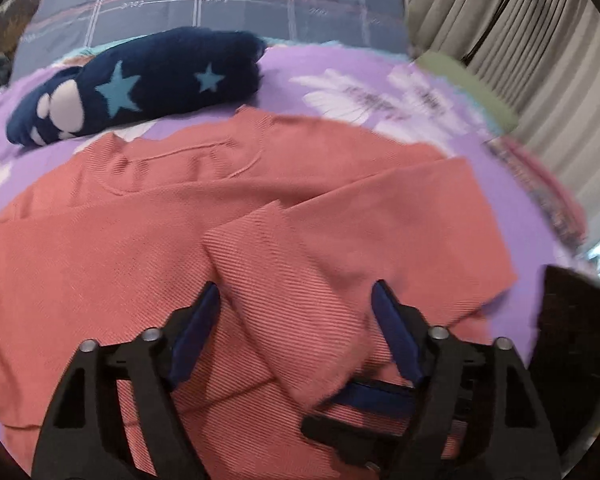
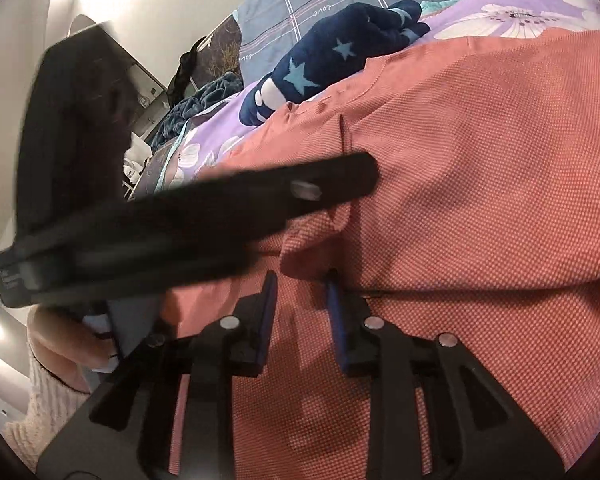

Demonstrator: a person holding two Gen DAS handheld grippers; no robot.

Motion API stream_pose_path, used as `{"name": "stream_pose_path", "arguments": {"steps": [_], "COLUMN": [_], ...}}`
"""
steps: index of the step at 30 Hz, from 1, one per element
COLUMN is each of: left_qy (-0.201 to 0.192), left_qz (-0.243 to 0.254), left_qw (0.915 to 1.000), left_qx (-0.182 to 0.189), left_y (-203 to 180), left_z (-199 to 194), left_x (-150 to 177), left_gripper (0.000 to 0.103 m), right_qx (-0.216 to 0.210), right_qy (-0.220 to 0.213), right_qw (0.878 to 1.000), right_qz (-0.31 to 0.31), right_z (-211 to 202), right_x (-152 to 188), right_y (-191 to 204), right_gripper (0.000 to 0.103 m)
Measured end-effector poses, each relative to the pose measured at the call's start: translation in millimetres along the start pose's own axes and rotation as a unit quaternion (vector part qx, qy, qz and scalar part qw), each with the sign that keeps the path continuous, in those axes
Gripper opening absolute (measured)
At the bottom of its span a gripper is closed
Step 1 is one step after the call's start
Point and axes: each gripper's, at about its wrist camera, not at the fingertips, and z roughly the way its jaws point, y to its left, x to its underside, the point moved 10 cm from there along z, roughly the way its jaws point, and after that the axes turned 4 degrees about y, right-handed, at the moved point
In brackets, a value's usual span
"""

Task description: Fold small clothes

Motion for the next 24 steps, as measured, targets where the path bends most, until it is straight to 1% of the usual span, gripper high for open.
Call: {"name": "stream_pose_path", "arguments": {"steps": [1, 2, 3, 4, 6, 7, 8, 9, 10, 11, 14, 16, 20, 22, 23, 24], "left_qy": [0.001, -0.001, -0.003, -0.007, -0.023, -0.034, -0.050, -0.063, -0.076, -0.094, -0.136, -0.154, -0.178, -0.184, -0.185, -0.187], "left_qz": [0.000, -0.007, -0.020, -0.036, -0.054, -0.057, -0.059, -0.057, -0.053, -0.044, -0.023, -0.010, 0.007, 0.004, -0.001, -0.007], "left_qw": [0.9999, 0.9999, 0.9998, 0.9993, 0.9979, 0.9970, 0.9956, 0.9943, 0.9929, 0.9910, 0.9857, 0.9827, 0.9792, 0.9789, 0.9790, 0.9791], "left_qx": [-0.010, -0.013, -0.003, 0.010, 0.028, 0.038, 0.053, 0.065, 0.075, 0.084, 0.097, 0.102, 0.098, 0.090, 0.084, 0.081], "left_y": [4, 10, 15, 20, 26, 26, 23, 20, 16, 11, -3, -11, -17, -11, -5, 2], "left_z": [1, 0, -3, -7, -20, -29, -42, -53, -64, -80, -119, -137, -162, -167, -169, -171], "left_x": [0, -2, -3, -4, -8, -11, -15, -20, -25, -31, -50, -59, -68, -70, -70, -68], "left_gripper": [0.047, 0.040, 0.025, 0.013, 0.011, 0.011, 0.011, 0.011, 0.011, 0.011, 0.011, 0.011, 0.011, 0.011, 0.011, 0.011], "right_qx": [-0.001, -0.003, -0.006, -0.008, -0.005, 0.004, 0.007, 0.006, 0.008, 0.015, 0.042, 0.047, 0.069, 0.079, 0.080, 0.078], "right_qy": [0.000, -0.001, -0.002, -0.003, -0.007, -0.014, -0.022, -0.031, -0.038, -0.045, -0.075, -0.099, -0.123, -0.119, -0.113, -0.110], "right_qw": [1.000, 1.000, 1.000, 1.000, 1.000, 1.000, 1.000, 1.000, 0.999, 0.999, 0.996, 0.993, 0.988, 0.986, 0.985, 0.985], "right_qz": [0.001, 0.003, 0.005, 0.006, 0.008, 0.008, 0.006, 0.002, -0.001, -0.003, 0.011, 0.039, 0.064, 0.087, 0.101, 0.106], "right_z": [0, -1, -2, -2, -5, -10, -15, -22, -28, -34, -53, -66, -76, -69, -66, -66], "right_x": [0, 0, 0, 0, 0, -1, -2, -3, -3, -4, -8, -14, -23, -25, -23, -21], "right_y": [0, 0, 0, -1, -1, -2, -2, -1, -1, -3, -20, -35, -55, -68, -74, -77], "right_gripper": [0.027, 0.027, 0.027, 0.027, 0.026, 0.027, 0.032, 0.035, 0.040, 0.042, 0.044, 0.044, 0.044, 0.043, 0.040, 0.040]}}
